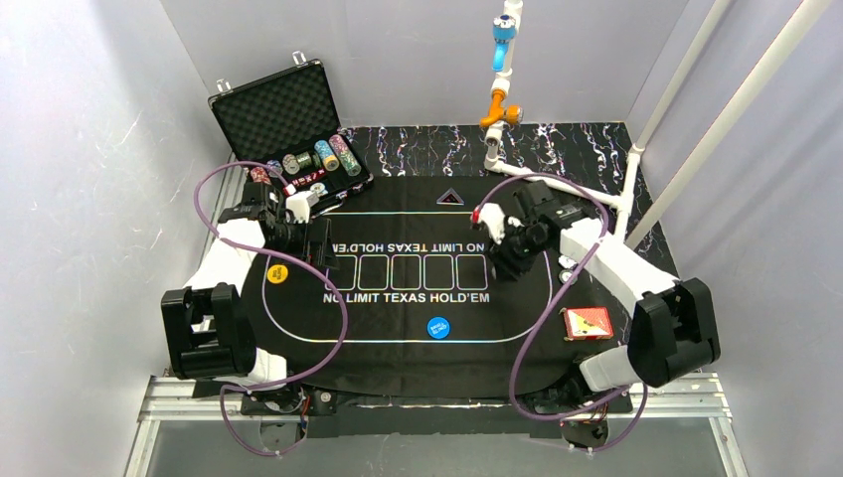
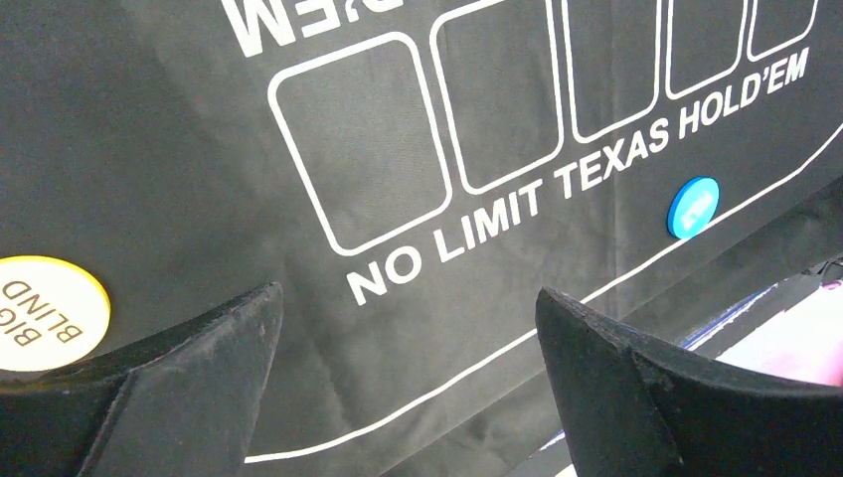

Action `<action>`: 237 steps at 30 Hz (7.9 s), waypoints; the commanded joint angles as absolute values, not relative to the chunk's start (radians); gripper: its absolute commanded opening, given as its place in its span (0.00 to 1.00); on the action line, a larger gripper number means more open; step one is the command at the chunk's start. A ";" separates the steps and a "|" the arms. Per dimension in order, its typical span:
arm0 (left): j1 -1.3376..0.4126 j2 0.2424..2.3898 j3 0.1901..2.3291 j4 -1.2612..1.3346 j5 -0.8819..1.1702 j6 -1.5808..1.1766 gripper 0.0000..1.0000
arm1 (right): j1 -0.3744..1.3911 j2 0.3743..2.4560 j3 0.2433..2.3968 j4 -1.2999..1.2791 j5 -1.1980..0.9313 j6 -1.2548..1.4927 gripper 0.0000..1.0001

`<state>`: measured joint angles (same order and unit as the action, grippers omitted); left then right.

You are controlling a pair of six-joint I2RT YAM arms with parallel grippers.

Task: Distribute texas hold em gaming equipment

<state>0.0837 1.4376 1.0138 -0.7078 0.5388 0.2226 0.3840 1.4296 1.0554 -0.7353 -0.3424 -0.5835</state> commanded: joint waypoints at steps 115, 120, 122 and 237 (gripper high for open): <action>0.181 1.486 1.064 -0.745 0.674 0.200 0.98 | -0.011 1.852 1.213 -0.527 -0.025 -0.319 0.43; 0.183 1.484 1.068 -0.752 0.686 0.198 0.98 | -0.004 1.797 1.229 -0.558 -0.045 -0.331 0.40; 0.184 1.484 1.071 -0.754 0.690 0.200 0.98 | 0.000 1.778 1.236 -0.572 -0.050 -0.335 0.40; 0.209 1.519 1.083 -0.747 0.841 0.177 0.99 | 0.084 1.802 1.322 -0.741 -0.156 -0.387 0.38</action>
<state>0.2005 1.5154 1.0508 -0.7338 0.8051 0.1780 0.0486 1.8816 1.3396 -0.7078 -0.1223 -0.3916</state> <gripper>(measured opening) 0.992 0.493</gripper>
